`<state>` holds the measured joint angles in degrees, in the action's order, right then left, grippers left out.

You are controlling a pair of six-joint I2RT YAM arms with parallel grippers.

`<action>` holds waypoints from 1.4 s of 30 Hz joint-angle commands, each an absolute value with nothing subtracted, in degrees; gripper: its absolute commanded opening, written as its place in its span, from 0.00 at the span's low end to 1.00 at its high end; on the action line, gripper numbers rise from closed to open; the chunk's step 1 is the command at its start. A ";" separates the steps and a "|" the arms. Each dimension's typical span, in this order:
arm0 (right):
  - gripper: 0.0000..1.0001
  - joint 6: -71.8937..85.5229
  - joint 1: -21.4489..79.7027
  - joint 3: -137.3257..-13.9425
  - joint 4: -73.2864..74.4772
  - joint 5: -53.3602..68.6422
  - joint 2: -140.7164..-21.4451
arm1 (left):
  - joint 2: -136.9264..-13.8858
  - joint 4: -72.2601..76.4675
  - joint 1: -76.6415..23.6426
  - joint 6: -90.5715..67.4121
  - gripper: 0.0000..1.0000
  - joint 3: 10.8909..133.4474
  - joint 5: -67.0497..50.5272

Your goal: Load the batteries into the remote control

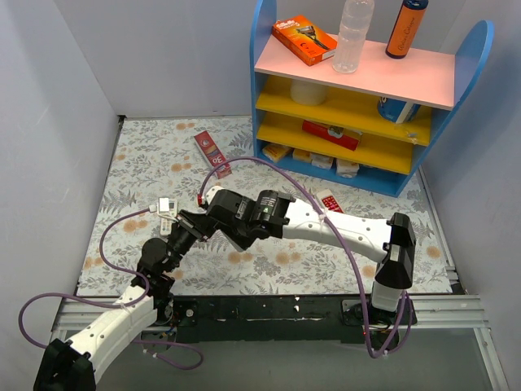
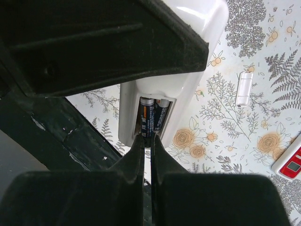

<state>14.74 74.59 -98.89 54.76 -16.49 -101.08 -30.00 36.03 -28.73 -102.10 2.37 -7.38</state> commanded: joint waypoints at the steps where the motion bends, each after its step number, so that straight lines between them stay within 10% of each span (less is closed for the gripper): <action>1: 0.01 13.54 73.92 -103.79 57.21 -16.70 -103.35 | -30.06 40.34 -28.92 -103.97 0.00 -4.22 -8.44; 42: 0.34 11.78 73.48 -111.09 58.27 -14.50 -104.50 | -35.50 39.20 -28.83 -118.82 0.00 -6.24 -5.89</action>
